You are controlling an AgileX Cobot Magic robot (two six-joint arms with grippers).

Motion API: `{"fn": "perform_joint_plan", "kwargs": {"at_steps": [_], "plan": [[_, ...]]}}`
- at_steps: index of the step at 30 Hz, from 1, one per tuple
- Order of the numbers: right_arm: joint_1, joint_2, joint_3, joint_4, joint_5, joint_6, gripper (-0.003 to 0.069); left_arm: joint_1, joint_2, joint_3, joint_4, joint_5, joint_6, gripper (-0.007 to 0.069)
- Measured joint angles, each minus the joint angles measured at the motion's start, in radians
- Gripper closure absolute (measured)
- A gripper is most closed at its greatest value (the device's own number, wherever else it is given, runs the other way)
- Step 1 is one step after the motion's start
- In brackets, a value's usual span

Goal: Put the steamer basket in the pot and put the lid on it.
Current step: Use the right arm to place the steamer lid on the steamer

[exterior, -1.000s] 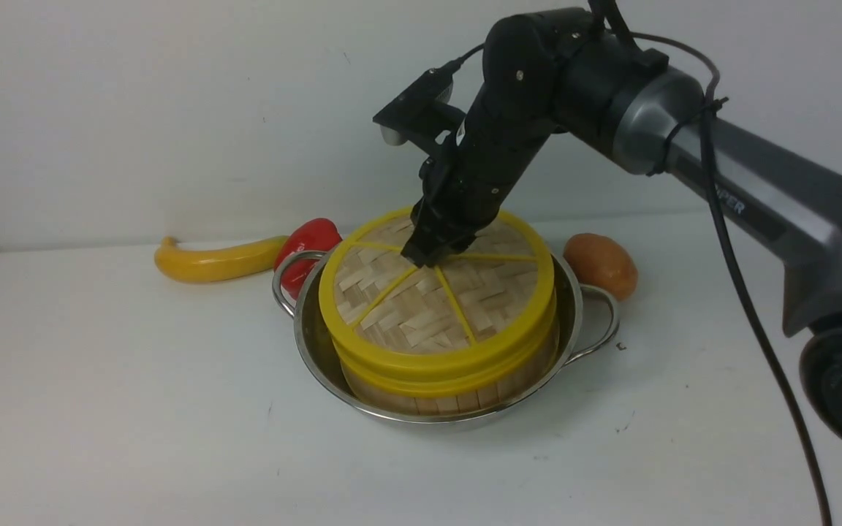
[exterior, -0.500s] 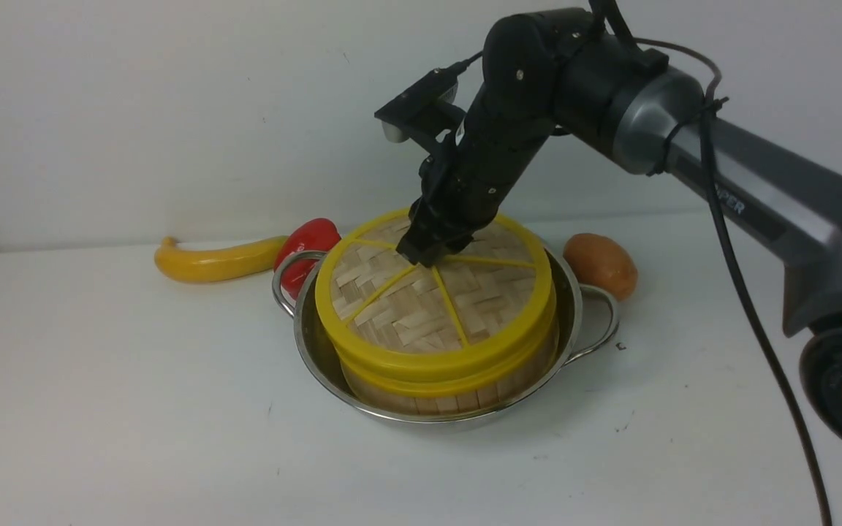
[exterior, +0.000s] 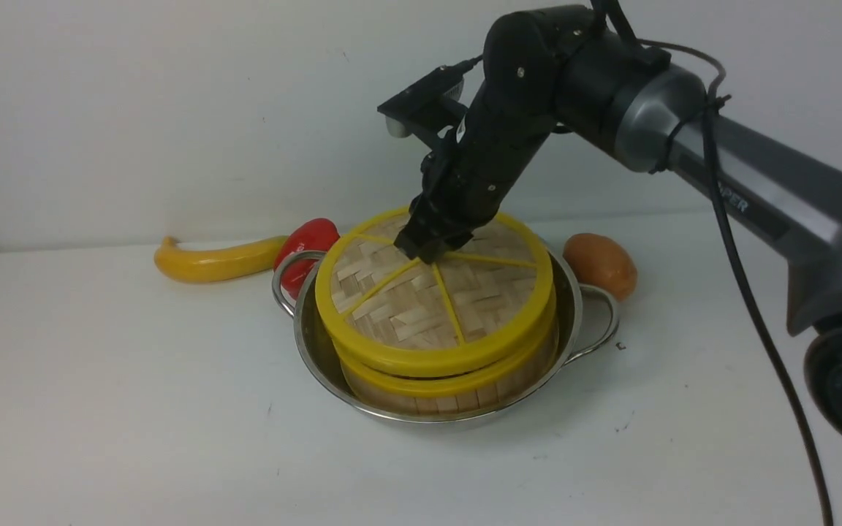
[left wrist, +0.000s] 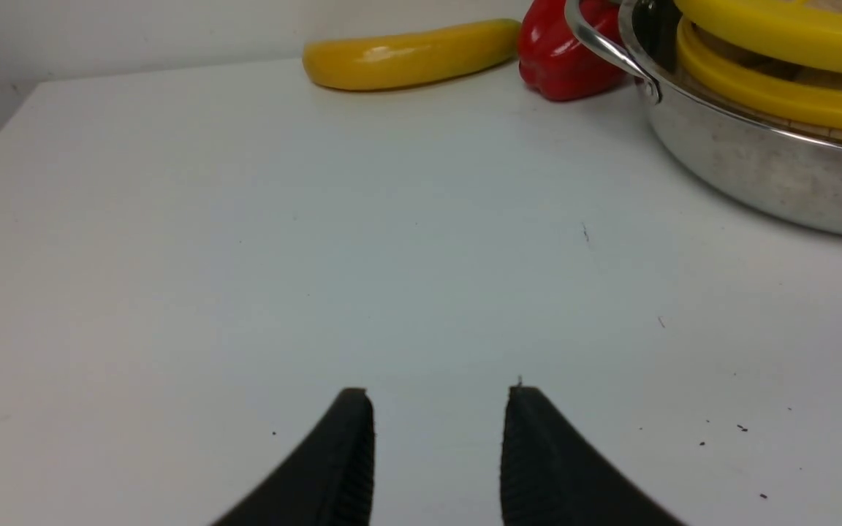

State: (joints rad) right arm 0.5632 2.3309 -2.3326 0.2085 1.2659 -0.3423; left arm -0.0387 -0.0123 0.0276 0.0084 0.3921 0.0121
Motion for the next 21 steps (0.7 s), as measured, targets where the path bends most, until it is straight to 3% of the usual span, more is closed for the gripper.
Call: {"fn": "perform_joint_plan", "kwargs": {"at_steps": [21], "plan": [[0.010, -0.042, 0.066, -0.009, 0.000, 0.016, 0.0545, 0.000, 0.000, 0.000, 0.000, 0.000, 0.000, 0.0386]]}}
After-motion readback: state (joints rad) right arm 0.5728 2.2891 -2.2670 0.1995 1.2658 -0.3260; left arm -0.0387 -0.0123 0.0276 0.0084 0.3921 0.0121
